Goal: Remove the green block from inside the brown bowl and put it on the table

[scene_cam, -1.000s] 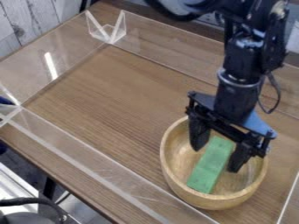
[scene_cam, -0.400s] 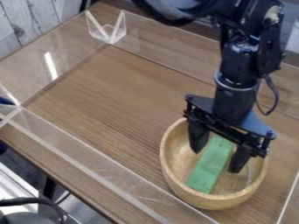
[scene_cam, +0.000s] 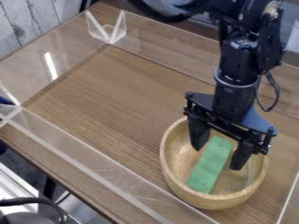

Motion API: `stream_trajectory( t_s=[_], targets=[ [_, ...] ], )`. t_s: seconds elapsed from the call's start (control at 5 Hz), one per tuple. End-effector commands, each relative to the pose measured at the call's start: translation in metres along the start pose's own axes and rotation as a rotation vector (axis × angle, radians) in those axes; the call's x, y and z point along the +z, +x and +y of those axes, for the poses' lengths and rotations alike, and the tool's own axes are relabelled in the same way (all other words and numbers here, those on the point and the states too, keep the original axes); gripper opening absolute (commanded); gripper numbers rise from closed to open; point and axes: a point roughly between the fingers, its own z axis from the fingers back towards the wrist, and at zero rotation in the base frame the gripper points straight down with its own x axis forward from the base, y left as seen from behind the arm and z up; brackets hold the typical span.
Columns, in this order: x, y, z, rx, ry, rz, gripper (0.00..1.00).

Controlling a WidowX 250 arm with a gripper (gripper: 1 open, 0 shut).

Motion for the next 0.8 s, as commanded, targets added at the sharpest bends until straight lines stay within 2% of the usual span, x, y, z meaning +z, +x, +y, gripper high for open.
stream_trajectory(
  t_s=[0.0, 0.6],
  targets=[
    [0.0115, 0.0039, -0.0024, -0.009, -0.013, -0.057, 1.0],
    [0.0096, 0.0048, -0.0029, -0.002, -0.013, -0.063, 1.0]
  ],
)
